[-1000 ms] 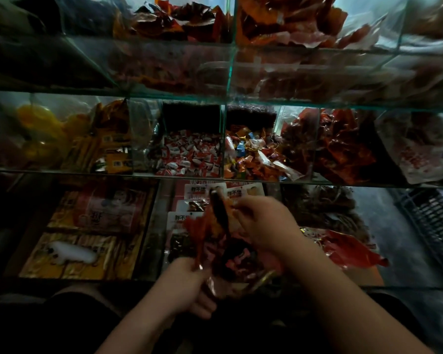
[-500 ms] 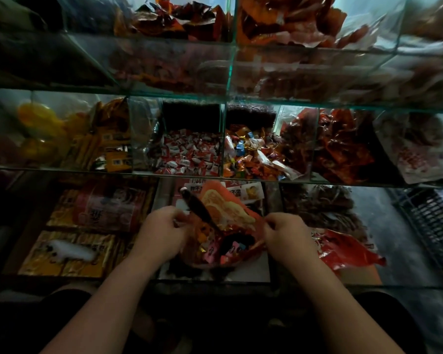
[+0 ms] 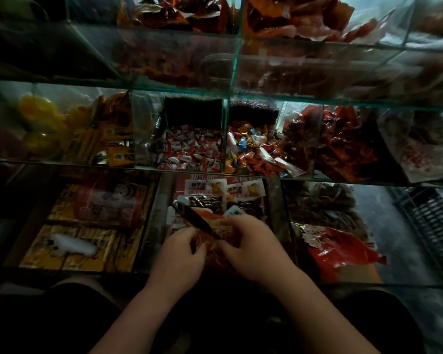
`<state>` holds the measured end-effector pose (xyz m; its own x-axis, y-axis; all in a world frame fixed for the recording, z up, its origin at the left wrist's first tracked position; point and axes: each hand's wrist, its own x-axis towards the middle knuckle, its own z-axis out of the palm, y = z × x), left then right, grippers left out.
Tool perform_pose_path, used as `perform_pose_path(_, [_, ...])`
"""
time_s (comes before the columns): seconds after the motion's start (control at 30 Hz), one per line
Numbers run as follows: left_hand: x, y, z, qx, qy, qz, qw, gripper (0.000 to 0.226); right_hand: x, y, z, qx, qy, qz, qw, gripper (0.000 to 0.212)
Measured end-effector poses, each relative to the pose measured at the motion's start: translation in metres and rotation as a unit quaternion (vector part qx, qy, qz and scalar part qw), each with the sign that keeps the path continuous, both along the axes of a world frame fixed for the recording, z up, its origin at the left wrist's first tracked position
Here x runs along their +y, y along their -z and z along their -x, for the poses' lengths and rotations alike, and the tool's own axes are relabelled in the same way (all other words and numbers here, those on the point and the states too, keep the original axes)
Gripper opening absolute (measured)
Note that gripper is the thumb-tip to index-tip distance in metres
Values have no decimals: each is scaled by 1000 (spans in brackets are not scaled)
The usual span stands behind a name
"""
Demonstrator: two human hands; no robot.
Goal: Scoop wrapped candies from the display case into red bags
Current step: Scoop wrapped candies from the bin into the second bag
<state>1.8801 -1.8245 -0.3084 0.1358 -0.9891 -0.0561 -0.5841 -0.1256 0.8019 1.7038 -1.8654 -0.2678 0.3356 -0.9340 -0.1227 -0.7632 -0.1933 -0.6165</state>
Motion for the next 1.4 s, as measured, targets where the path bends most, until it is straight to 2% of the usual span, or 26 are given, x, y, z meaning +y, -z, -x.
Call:
perform_pose_path(0.07, [1,2,-1,-2,6,1,1000,12,-9,2,-13,-5,-30,-74,997,43])
perform_pose_path(0.2, [7,7,-5,-27,14,13,999,8,-34,12,-41,84,-74,-100,989,54])
perform_pose_path(0.27, [10,9,-5,-17,29,16,999,5,-43,15,-53,61,-26,-106,992,42])
perform_pose_path(0.33, [12,12,-6,-11,39,17,999,8,-51,14,-56,46,54,-66,995,34])
perform_pose_path(0.4, [15,14,-9,-1,44,13,999,9,-57,12,-55,71,88,-18,993,30])
perform_pose_path(0.5, [23,16,-11,34,53,7,998,12,-62,7,-52,94,85,2,992,30])
perform_pose_path(0.57, [26,14,-7,53,52,7,997,18,-65,1,-53,70,68,-39,994,26])
perform_pose_path(0.67, [24,11,-2,49,25,14,998,14,-62,-5,-54,46,31,-93,994,35])
perform_pose_path(0.73, [23,8,0,25,-3,16,1000,5,-55,-9,-45,65,13,-57,996,27])
perform_pose_path(0.8, [22,5,-3,-30,-36,-6,999,16,-44,-15,-23,65,22,-5,998,16])
perform_pose_path(0.87, [22,6,-7,-62,-57,-57,995,21,-27,-20,6,70,26,28,997,23])
perform_pose_path(0.93, [19,6,-8,-45,-65,-91,993,19,-9,-22,29,97,29,31,994,18])
perform_pose_path(1.0, [16,5,-2,-6,-66,-86,994,19,3,-20,44,99,35,-3,994,8])
perform_pose_path(1.1, [12,0,13,25,-51,-26,998,19,9,-19,61,50,56,-44,996,19])
perform_pose_path(1.17, [7,-6,19,33,-26,27,999,13,9,-24,71,17,86,-10,996,26])
perform_pose_path(1.27, [0,-14,22,51,-9,77,996,8,13,-30,74,-5,104,103,989,39])
perform_pose_path(1.33, [0,-11,17,42,-33,62,997,16,20,-26,72,-37,111,170,978,41])
perform_pose_path(1.4, [7,-4,7,29,-56,26,998,26,27,-17,70,-86,124,182,972,35])
